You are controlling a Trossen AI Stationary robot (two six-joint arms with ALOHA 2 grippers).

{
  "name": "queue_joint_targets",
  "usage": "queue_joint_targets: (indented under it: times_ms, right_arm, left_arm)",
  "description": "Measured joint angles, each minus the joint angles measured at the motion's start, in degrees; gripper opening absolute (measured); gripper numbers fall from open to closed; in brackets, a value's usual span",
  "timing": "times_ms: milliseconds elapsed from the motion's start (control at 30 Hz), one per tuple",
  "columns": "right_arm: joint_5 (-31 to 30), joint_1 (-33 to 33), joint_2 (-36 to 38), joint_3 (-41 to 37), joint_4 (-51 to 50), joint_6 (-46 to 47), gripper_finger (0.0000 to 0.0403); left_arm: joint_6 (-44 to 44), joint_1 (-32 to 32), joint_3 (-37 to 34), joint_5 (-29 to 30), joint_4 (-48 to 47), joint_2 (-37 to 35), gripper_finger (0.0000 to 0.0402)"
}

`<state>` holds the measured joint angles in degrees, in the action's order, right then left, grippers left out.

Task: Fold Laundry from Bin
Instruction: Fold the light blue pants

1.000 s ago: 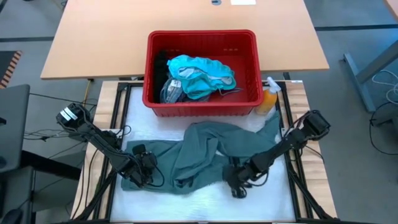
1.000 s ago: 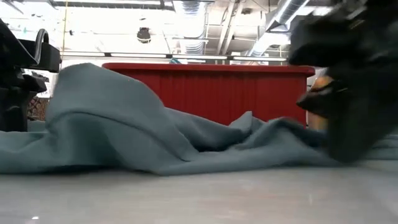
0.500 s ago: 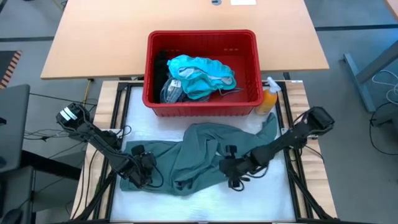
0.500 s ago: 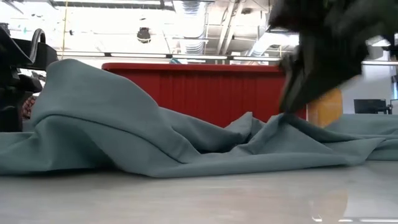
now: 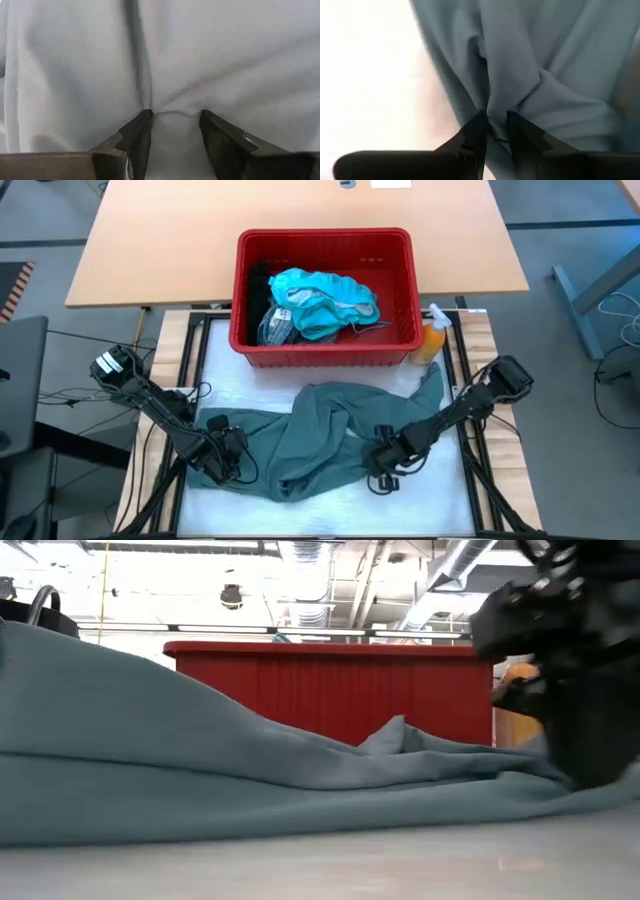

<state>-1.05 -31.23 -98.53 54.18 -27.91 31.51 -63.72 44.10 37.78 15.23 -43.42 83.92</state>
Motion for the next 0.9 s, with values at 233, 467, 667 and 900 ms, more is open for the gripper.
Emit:
queue_joint_targets:
  times_ms: [233, 467, 667, 900]
  right_arm:
    - [12.2, -2.8, 5.9, -0.2, 2.6, 8.0, 0.0097]
    - [8.2, -5.8, 11.6, -0.2, -10.0, 16.6, 0.0097]
    - [-9.4, -4.2, 12.3, -0.2, -14.8, 16.9, 0.0097]
    - [-5.3, 1.0, 12.2, -4.6, -13.8, 13.8, 0.0097]
  left_arm:
    - [0.0, 0.0, 0.0, -0.3, -0.6, 0.0, 0.0162]
    - [-0.5, 0.3, -0.1, -1.0, -0.8, 0.0, 0.0162]
    - [-0.4, 0.3, -0.1, -1.0, -0.8, 0.0, 0.0162]
    - [-2.2, 1.3, -0.2, -2.1, -1.1, -0.4, 0.0162]
